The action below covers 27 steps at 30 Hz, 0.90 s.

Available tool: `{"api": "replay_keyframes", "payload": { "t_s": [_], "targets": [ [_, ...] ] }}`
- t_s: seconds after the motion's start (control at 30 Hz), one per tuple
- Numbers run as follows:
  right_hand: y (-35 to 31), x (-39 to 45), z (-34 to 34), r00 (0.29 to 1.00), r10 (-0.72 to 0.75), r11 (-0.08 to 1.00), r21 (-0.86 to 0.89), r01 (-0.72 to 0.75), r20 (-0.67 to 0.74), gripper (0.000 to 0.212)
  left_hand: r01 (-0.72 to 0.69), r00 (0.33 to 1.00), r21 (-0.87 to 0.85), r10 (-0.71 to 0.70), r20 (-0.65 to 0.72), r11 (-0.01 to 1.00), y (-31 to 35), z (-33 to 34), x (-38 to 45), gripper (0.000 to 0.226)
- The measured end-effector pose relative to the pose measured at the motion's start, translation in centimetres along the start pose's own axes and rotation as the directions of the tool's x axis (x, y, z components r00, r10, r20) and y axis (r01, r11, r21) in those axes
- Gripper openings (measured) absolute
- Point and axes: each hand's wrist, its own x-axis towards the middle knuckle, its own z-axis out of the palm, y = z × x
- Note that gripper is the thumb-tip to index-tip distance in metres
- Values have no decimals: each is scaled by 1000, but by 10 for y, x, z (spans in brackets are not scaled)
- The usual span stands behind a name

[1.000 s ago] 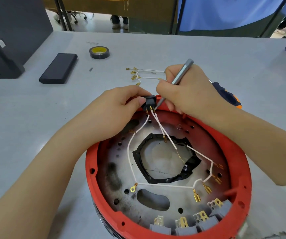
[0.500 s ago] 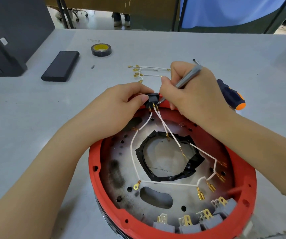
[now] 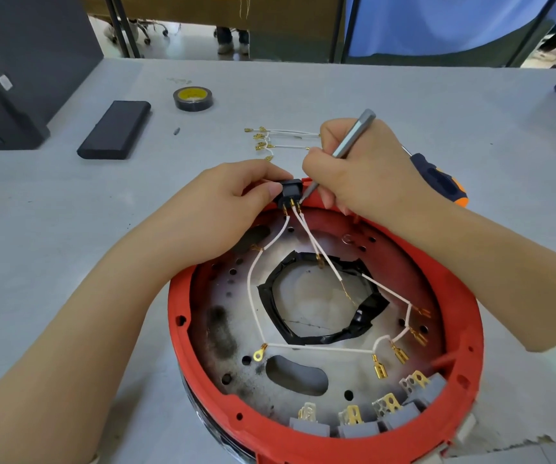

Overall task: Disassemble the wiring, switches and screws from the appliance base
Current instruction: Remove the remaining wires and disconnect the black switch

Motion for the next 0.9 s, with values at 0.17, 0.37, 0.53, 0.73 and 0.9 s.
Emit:
{"api": "replay_keyframes", "payload": {
  "t_s": [0.17, 0.37, 0.53, 0.73, 0.9],
  "targets": [
    [-2, 1, -3, 1000, 11, 1000, 14, -11, 6, 31, 4, 1000, 5, -4, 2, 1000, -1, 0, 1, 25],
    [4, -1, 0, 998, -41, 999, 9, 41, -46, 36, -2, 1000, 0, 2, 5, 1000, 0, 0, 0, 24],
    [6, -6, 3, 991, -125, 989, -83, 121, -53, 37, 3, 1000, -16, -3, -3, 1000, -1, 1, 0, 24],
    [3, -16, 6, 960, -267, 916, -334, 224, -89, 38, 3, 1000, 0, -3, -3, 1000, -1, 0, 0, 25],
    [1, -5, 4, 993, -113, 989, -103, 109, -36, 39, 7, 1000, 12, -7, -9, 1000, -2, 0, 1, 24]
  ]
}}
